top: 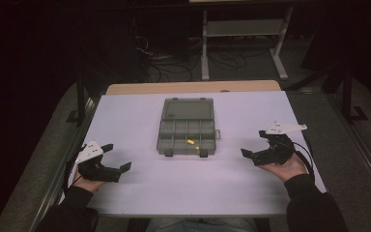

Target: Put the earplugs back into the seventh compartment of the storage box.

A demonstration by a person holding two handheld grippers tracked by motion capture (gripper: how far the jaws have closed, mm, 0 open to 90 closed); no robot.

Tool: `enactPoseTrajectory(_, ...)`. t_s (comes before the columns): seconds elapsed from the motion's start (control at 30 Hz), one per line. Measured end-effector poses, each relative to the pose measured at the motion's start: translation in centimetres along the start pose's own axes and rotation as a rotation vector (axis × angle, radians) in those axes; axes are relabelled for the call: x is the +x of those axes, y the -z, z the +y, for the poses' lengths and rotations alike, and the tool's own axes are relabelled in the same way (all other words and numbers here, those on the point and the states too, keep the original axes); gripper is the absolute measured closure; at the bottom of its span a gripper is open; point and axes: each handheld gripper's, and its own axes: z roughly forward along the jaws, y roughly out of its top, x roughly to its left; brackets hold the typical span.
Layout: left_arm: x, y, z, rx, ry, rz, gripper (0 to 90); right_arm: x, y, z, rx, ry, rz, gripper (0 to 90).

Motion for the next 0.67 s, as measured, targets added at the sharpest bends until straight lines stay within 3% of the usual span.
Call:
enactPoseTrajectory(0.33, 0.0, 0.0, 0.0, 0.0, 0.002, 0.002, 0.0, -0.7, 1.1, -2.0, -0.021, -0.012, -0.015, 0.0)
enactPoseTrajectory(0.53, 0.0, 0.0, 0.0, -0.001, -0.002, -0.001, 0.0, -1.3, 1.9, -3.6, -0.036, -0.021, -0.053, 0.0)
enactPoseTrajectory(0.67, -0.1, 0.0, 0.0, -0.002, -0.004, -0.004, 0.0, -1.4, 2.1, -3.6, -0.052, -0.022, -0.06, 0.0)
